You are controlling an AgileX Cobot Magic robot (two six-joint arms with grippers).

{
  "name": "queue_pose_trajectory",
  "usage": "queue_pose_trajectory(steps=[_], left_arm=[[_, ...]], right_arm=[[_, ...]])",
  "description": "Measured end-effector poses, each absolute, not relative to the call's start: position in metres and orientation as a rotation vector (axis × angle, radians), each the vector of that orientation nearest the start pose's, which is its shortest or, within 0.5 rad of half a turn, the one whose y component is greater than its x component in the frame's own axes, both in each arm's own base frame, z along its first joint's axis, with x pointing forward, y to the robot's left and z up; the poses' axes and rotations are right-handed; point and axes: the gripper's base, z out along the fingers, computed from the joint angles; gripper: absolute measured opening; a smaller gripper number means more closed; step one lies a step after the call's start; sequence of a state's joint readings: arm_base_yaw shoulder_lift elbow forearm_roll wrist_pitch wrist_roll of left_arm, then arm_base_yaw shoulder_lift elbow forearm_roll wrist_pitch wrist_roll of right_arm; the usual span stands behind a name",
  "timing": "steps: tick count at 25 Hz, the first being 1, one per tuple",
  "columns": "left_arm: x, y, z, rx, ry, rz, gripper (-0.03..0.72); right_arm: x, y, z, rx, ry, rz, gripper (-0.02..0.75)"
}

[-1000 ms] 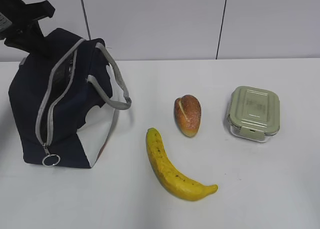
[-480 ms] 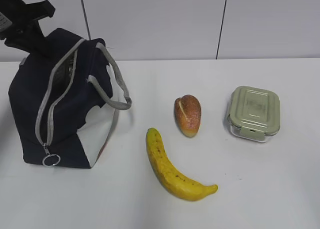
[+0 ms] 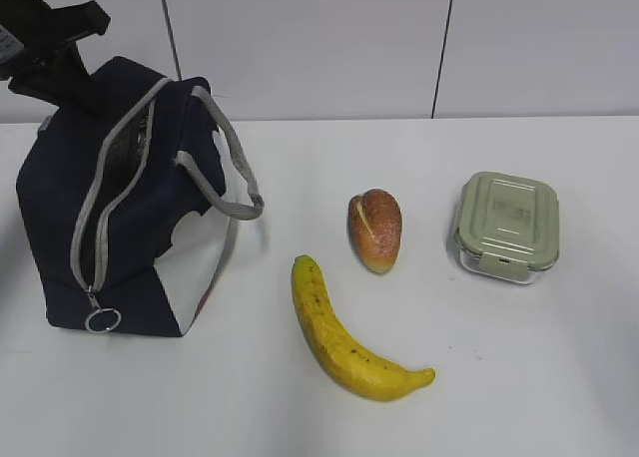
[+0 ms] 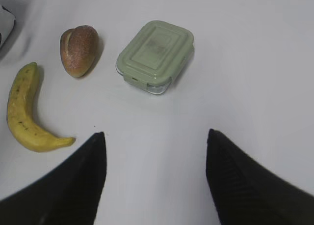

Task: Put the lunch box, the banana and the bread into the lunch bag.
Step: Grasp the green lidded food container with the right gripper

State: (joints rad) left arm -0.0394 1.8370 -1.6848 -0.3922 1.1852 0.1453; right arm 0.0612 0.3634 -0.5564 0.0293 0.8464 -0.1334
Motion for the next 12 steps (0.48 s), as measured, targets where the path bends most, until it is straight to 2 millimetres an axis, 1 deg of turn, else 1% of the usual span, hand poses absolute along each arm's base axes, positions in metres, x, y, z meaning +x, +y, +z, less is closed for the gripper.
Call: queue_pose_trajectory(steps=[6, 12], left_arm=[[0.391, -0.048, 0.311, 0.131, 2.756, -0.516, -0.003], [0.391, -0.048, 0.311, 0.131, 2.757, -0.517, -0.003]], right_arm=[[0.121, 0.015, 0.3, -0.16, 2.274, 0.106, 0.477], [0.185, 0.025, 0.293, -0.108, 2.486, 0.227, 0.477]])
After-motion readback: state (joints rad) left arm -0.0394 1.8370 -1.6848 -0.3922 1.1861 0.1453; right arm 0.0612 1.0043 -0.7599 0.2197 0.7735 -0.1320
